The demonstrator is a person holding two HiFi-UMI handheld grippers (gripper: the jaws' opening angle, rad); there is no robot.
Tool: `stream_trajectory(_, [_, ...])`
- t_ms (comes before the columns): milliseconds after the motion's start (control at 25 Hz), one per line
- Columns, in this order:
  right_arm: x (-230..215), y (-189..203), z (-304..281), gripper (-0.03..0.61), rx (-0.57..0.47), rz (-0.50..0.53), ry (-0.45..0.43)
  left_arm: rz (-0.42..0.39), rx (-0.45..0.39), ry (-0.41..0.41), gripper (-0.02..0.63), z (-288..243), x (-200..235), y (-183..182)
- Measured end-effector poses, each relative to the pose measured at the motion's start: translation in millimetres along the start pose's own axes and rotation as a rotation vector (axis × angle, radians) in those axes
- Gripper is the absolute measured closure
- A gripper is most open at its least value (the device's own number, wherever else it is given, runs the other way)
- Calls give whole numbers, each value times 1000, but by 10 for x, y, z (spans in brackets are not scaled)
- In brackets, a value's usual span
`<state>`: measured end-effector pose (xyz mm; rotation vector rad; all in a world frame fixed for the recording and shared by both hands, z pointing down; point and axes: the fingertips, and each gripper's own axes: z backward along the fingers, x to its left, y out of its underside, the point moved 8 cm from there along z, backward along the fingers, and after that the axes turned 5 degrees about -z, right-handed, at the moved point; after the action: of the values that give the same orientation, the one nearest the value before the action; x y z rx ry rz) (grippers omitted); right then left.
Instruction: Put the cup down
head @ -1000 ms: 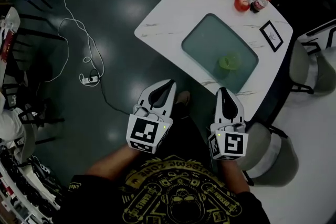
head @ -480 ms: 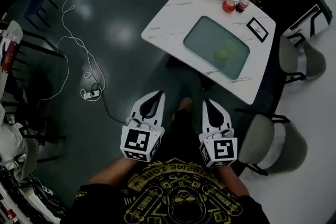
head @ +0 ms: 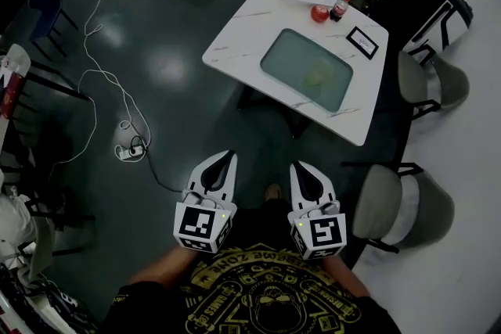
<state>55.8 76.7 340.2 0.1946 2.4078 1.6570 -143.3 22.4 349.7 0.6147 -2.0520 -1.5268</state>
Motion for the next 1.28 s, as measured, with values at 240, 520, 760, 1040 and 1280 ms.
stream_trajectory(240, [-249, 26, 172, 572, 11, -2, -30, 11, -5, -47, 603, -12, -215, -66])
stream_trajectory(520, [-446, -27, 290, 574, 17, 7, -53, -6, -5, -54, 603, -71, -537, -74])
stream_trajectory(760, [-562, 62, 347, 574, 27, 0, -53, -8, 5, -48, 603, -132, -659, -41])
stream_trajectory(1040, [-545, 64, 354, 574, 23, 4, -31, 4, 1, -18, 603, -190, -643, -26])
stream_trajectory(1280, [-509, 83, 355, 574, 22, -2, -5, -3, -4, 10, 603, -192, -597, -36])
